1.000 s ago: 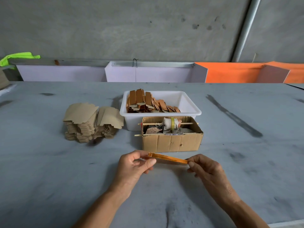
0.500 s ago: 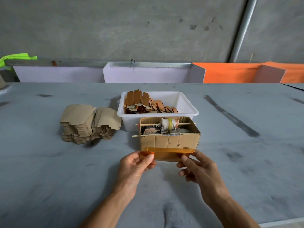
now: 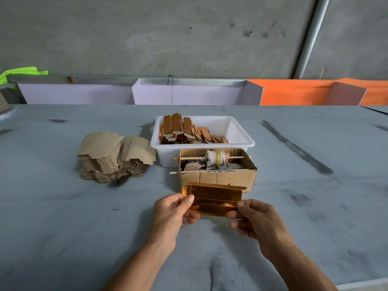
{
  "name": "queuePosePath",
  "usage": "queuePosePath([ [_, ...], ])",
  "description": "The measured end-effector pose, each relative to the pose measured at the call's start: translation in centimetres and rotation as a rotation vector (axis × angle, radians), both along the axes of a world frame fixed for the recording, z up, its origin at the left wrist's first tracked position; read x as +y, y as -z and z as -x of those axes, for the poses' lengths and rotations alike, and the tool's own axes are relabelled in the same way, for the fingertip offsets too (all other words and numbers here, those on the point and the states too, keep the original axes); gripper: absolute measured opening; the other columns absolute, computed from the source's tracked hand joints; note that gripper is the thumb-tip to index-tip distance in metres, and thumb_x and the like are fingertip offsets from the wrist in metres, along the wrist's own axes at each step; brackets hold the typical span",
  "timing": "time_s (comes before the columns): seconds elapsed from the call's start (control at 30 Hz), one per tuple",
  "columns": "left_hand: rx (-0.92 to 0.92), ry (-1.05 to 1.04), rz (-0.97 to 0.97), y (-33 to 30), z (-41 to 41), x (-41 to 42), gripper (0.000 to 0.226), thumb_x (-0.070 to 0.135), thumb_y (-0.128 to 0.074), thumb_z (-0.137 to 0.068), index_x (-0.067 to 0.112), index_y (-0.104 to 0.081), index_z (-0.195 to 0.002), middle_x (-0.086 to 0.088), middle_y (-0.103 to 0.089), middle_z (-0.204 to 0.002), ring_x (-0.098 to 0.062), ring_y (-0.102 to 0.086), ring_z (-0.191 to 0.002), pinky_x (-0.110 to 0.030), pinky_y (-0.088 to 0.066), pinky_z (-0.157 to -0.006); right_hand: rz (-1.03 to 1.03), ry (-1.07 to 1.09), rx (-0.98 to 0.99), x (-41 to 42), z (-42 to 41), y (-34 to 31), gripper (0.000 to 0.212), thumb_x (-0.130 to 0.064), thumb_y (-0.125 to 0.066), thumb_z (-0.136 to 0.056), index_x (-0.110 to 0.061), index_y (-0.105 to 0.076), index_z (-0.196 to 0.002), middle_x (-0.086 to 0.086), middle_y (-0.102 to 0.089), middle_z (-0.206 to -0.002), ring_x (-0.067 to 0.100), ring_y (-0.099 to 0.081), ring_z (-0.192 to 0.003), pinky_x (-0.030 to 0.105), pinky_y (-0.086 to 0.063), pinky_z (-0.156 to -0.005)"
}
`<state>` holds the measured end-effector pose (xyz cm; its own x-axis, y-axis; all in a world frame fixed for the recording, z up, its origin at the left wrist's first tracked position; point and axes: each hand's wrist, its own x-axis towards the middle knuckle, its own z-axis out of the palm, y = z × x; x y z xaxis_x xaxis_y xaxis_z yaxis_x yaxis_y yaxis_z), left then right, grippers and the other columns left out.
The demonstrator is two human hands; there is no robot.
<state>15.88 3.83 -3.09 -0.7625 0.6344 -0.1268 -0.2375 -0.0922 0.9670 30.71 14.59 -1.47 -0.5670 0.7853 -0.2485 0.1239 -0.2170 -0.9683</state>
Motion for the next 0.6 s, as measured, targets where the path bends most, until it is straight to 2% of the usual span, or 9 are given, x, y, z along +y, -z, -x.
queuePosePath([
  [0.13,0.017,-0.029,0.07,0.1,-0.2,-0.1,0.012,0.007,-0.066,-0.085,0.003,-0.062,-0.074,-0.013,-0.065,-0.06,-0.01,-0.056,-0.04,-0.019,-0.046,-0.038,0.01,0.005,-0.024,0.1,-0.1,-0.2,0.018,-0.016,-0.052,-0.095,-0.002,-0.062,-0.09,0.013,-0.071,-0.07,0.017,-0.062,-0.049,0.025,-0.044,-0.045],
  [0.27,0.114,-0.01,0.185,0.2,-0.1,-0.3,0.023,0.013,-0.067,-0.086,0.007,-0.058,-0.065,0.0,-0.046,-0.044,-0.008,-0.041,-0.032,-0.017,-0.031,-0.031,0.021,0.014,-0.018,0.1,-0.1,-0.2,0.018,-0.017,-0.053,-0.095,-0.003,-0.062,-0.088,0.014,-0.072,-0.073,0.017,-0.063,-0.049,0.024,-0.044,-0.044],
  [0.33,0.051,0.04,0.205,0.0,-0.1,-0.4,0.027,0.014,-0.065,-0.087,0.009,-0.054,-0.063,0.001,-0.047,-0.042,-0.01,-0.042,-0.03,-0.015,-0.029,-0.031,0.029,0.01,-0.014,0.2,-0.1,-0.2,0.017,-0.017,-0.055,-0.093,-0.004,-0.063,-0.086,0.014,-0.072,-0.074,0.017,-0.063,-0.051,0.025,-0.046,-0.045],
  [0.47,-0.196,0.173,0.186,-0.8,0.0,-0.5,0.014,0.012,-0.067,-0.084,0.011,-0.057,-0.076,-0.001,-0.06,-0.05,-0.01,-0.051,-0.036,-0.015,-0.037,-0.034,0.083,-0.026,-0.013,0.4,-0.2,-0.3,0.01,-0.016,-0.062,-0.089,-0.008,-0.064,-0.083,0.013,-0.073,-0.08,0.017,-0.065,-0.057,0.025,-0.047,-0.048],
  [0.6,-0.239,0.183,0.168,-0.6,0.0,-0.5,0.004,0.007,-0.069,-0.081,0.009,-0.065,-0.082,-0.005,-0.067,-0.057,-0.01,-0.058,-0.042,-0.017,-0.044,-0.038,0.151,-0.054,0.018,0.5,-0.3,0.0,0.005,-0.01,-0.062,-0.088,-0.007,-0.065,-0.084,0.014,-0.073,-0.083,0.019,-0.065,-0.06,0.026,-0.05,-0.05],
])
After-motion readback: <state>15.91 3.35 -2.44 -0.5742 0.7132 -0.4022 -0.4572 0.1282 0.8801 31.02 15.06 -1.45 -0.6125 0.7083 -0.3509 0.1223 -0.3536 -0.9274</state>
